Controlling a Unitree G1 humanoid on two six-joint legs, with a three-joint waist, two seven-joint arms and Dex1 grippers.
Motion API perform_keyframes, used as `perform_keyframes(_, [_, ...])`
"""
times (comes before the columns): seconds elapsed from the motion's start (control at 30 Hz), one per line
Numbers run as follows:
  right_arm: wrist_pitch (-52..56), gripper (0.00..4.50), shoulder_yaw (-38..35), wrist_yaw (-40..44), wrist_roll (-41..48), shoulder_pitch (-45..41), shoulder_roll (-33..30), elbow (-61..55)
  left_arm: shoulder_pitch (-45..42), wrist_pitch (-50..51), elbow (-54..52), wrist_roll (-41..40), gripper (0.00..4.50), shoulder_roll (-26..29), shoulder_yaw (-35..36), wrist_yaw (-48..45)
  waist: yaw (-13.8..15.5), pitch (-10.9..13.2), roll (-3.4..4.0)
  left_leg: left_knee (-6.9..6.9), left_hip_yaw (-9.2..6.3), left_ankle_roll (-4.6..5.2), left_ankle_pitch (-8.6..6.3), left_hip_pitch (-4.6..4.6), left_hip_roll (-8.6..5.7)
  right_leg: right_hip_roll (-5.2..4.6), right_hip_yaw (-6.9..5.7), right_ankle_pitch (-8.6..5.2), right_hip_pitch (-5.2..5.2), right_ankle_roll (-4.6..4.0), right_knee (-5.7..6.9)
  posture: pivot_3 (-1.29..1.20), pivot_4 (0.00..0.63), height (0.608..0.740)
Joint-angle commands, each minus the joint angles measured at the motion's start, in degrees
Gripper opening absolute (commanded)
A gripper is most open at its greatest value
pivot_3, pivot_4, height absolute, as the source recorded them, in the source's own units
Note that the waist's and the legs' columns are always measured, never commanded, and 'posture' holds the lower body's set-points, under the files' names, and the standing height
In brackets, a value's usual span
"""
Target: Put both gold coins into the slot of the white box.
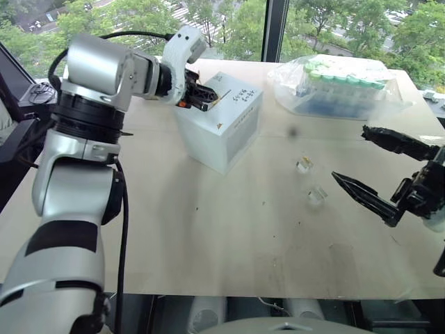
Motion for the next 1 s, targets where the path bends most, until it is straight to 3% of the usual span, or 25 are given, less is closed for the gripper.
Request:
perform_keyframes(0.03, [-2.2, 4.45, -2.3, 1.4, -1.6, 1.9, 1.4, -1.1, -1.7, 1.3, -2.0, 3.5, 0.00, -1.2, -1.2, 2.3, 0.1, 0.0, 0.00, 0.01, -0.01, 0.00, 0.00, 0.00, 0.00, 0.00, 0.00, 0.00, 0.01, 0.00, 0.00, 0.00, 0.150, 0.740])
perform_keyframes(0.2, [-3.6, 4.45, -2.8, 2.4, -3.0, 4.7, 2.7, -2.1, -1.0, -0.2, -5.5, 5.6, 0.00, -1.6, -1.8, 2.3, 0.0, 0.0, 0.00, 0.02, -0.01, 0.00, 0.00, 0.00, 0.01, 0.00, 0.00, 0.00, 0.01, 0.01, 0.00, 0.00, 0.150, 0.740])
perform_keyframes(0.33, [-2.3, 4.50, -1.1, 0.6, -3.4, 4.1, 1.9, -2.0, -0.6, -1.0, -6.5, 5.2, 1.74, -1.7, 1.6, 2.8, -0.1, 0.0, 0.00, 0.02, 0.01, 0.00, 0.00, 0.00, 0.01, 0.00, 0.01, 0.01, 0.00, 0.00, 0.01, 0.00, 0.150, 0.740])
perform_keyframes(0.47, [2.7, 4.50, 3.9, -4.8, -5.2, 1.6, -0.1, 0.0, -0.3, -1.0, -5.5, 0.7, 3.52, -1.6, 10.9, 1.4, -0.3, 0.0, 0.01, 0.01, 0.02, 0.00, 0.00, -0.02, 0.02, 0.01, 0.03, 0.01, -0.05, -0.01, 0.01, 0.00, 0.150, 0.740])
perform_keyframes(0.6, [8.1, 4.50, 15.8, -12.2, -13.0, -6.0, 0.2, 4.7, 9.6, 0.1, -18.1, -13.4, 3.52, 0.6, 23.1, -9.6, -1.0, 0.0, 0.09, -0.03, 0.08, 0.00, 0.00, 0.03, 0.04, -0.01, 0.06, 0.08, -0.06, -0.14, 0.02, 0.00, 0.150, 0.740])
perform_keyframes(0.7, [11.9, 4.50, 22.9, -15.5, -15.8, -12.2, 2.4, 8.9, 16.3, 1.7, -27.4, -24.6, 3.52, -1.4, 31.7, -13.0, -1.0, 0.0, 0.04, 0.05, 0.02, -0.01, 0.01, -0.06, 0.15, -0.09, 0.03, 0.11, -0.08, -0.20, 0.10, 0.00, 0.150, 0.740])
perform_keyframes(0.87, [16.6, 4.50, 31.0, -19.2, -19.1, -22.0, 9.8, 17.5, 34.1, -7.1, -45.3, -25.3, 3.52, 1.5, 28.7, -15.4, -1.2, -0.1, 0.15, 0.08, 0.11, 0.00, 0.00, 0.05, 0.01, -0.08, 0.18, 0.13, 0.00, -0.17, 0.09, 0.00, 0.150, 0.740])
perform_keyframes(0.97, [17.6, 3.07, 36.5, -20.1, -25.3, -25.5, 11.1, 22.5, 45.2, -14.0, -53.9, -25.6, 3.58, 0.8, 28.7, -16.3, -1.4, 0.0, 0.12, 0.03, 0.12, 0.00, 0.00, 0.06, 0.05, -0.09, 0.17, 0.13, -0.02, -0.20, 0.10, 0.00, 0.150, 0.740])
perform_keyframes(1.0, [17.6, 3.07, 37.8, -19.9, -26.9, -26.3, 11.5, 24.2, 47.8, -17.0, -55.1, -24.6, 3.58, 0.8, 28.3, -16.9, -1.3, 0.0, 0.10, 0.04, 0.09, 0.00, 0.00, 0.03, 0.04, -0.08, 0.14, 0.13, -0.03, -0.21, 0.11, 0.00, 0.150, 0.740])
